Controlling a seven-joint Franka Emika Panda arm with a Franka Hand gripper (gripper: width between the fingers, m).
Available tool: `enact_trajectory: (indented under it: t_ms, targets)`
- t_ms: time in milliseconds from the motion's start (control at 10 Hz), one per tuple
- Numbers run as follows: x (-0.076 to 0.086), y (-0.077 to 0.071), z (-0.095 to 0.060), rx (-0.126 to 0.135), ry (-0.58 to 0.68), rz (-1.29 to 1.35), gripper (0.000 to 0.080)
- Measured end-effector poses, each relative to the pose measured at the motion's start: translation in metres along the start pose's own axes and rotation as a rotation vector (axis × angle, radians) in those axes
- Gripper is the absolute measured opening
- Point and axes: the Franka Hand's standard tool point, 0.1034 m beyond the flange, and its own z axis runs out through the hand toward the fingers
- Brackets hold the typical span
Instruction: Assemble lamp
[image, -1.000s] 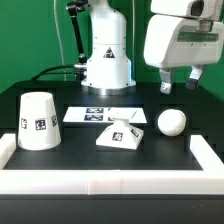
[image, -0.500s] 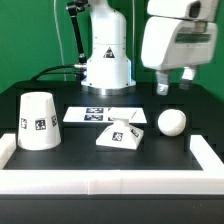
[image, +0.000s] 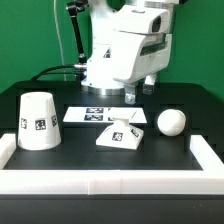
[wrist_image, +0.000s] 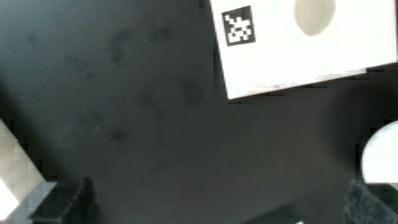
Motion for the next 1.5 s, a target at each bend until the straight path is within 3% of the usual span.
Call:
enact_trajectory:
  t_ms: [200,300,500,700,1000,1500]
  targets:
    - [-0.003,0.002,0.000,-0.008,0.011,-0.064,0.0700]
    - [-0.011,0.002,0.001,-0.021,0.034,-0.120,0.0700]
    - [-0.035,-0.014,0.011,-0.020,0.048,-0.221,0.0700]
    - [-0.046,-0.019,0.018,-0.007,0.042,-0.264,0.0700]
    - [-0.044,-0.020,0.019,-0.007,0.043,-0.248,0.0700]
    - [-0.050,-0.038,0.043,0.015,0.048,-0.195,0.0700]
